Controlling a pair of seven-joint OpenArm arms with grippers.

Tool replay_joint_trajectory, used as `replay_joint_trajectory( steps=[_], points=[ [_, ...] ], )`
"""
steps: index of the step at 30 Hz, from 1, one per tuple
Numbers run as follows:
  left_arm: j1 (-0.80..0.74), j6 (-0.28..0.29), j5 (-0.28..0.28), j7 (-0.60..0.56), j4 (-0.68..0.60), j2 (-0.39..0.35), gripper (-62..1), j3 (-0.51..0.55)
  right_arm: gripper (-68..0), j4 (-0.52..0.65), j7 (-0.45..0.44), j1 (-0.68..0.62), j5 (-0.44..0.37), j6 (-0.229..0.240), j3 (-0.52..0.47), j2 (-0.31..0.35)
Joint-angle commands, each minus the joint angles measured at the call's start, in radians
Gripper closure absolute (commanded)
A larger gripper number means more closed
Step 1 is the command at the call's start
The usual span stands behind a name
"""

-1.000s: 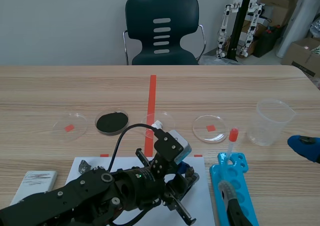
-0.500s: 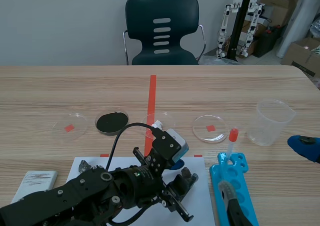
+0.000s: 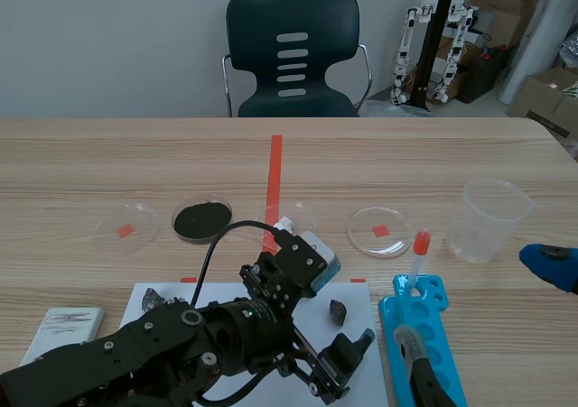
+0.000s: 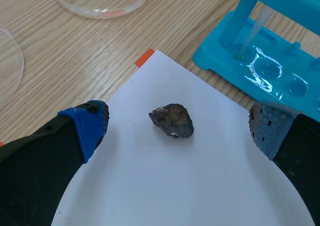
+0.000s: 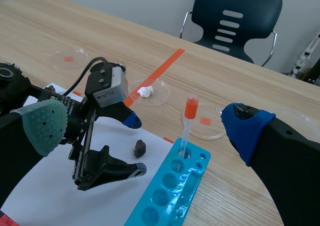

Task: Put the right mineral back

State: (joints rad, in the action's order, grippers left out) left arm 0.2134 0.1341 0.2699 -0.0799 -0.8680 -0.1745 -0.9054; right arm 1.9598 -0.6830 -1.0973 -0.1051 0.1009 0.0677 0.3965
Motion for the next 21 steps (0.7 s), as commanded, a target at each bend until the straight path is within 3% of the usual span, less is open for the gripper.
replay_joint_trajectory(
  steps=[1, 12, 17, 21],
  points=[
    [0.005, 0.004, 0.007, -0.013, -0.013, 0.008, -58.8, 0.002, -65.5, 0.008, -0.015, 0.0, -0.011, 0.0, -0.001, 0.011],
    [0.002, 0.011, -0.004, -0.014, -0.014, 0.007, -58.7, 0.002, -65.5, 0.008, -0.015, 0.0, -0.011, 0.0, -0.001, 0.011],
    [0.002, 0.015, -0.077, -0.014, -0.035, -0.003, -58.7, 0.003, -65.5, 0.008, -0.015, 0.0, -0.011, 0.0, -0.001, 0.011],
    [-0.01, 0.018, -0.078, -0.014, -0.085, -0.032, -58.7, 0.003, -65.5, 0.008, -0.015, 0.0, -0.011, 0.0, -0.001, 0.011]
  ],
)
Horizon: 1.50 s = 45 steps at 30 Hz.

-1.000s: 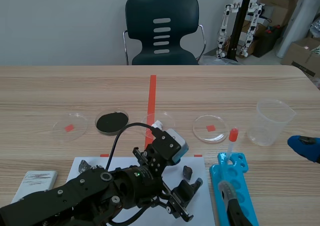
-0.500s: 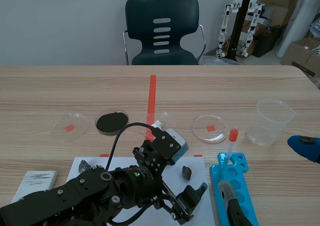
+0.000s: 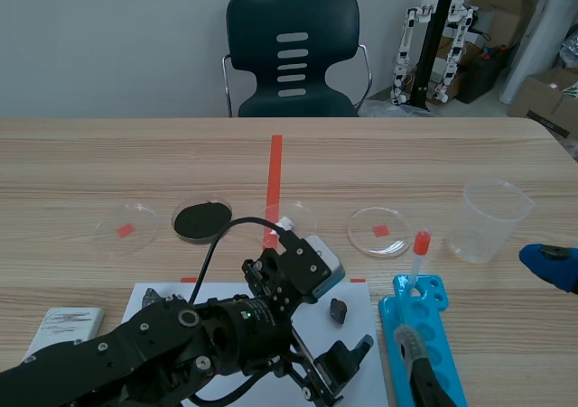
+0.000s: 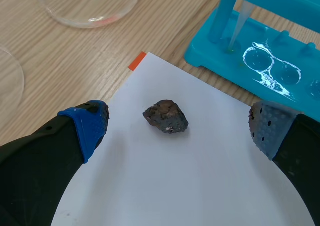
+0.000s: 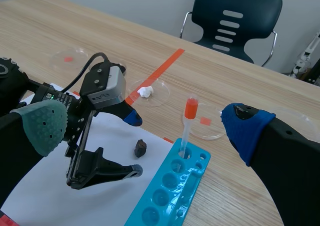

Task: Put the right mineral back

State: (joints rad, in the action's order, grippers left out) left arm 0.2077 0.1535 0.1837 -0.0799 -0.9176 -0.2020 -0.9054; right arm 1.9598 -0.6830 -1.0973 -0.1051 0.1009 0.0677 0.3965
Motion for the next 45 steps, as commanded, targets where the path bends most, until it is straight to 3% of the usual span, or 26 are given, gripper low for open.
replay_joint_trajectory(
  steps=[1, 45],
  points=[
    [-0.008, -0.002, 0.005, -0.014, -0.048, -0.012, -58.7, 0.003, -65.5, 0.008, -0.015, 0.0, -0.011, 0.0, -0.001, 0.011],
    [-0.013, -0.002, 0.006, -0.014, -0.07, -0.017, -58.7, 0.003, -65.5, 0.008, -0.015, 0.0, -0.011, 0.0, -0.001, 0.011]
  ],
)
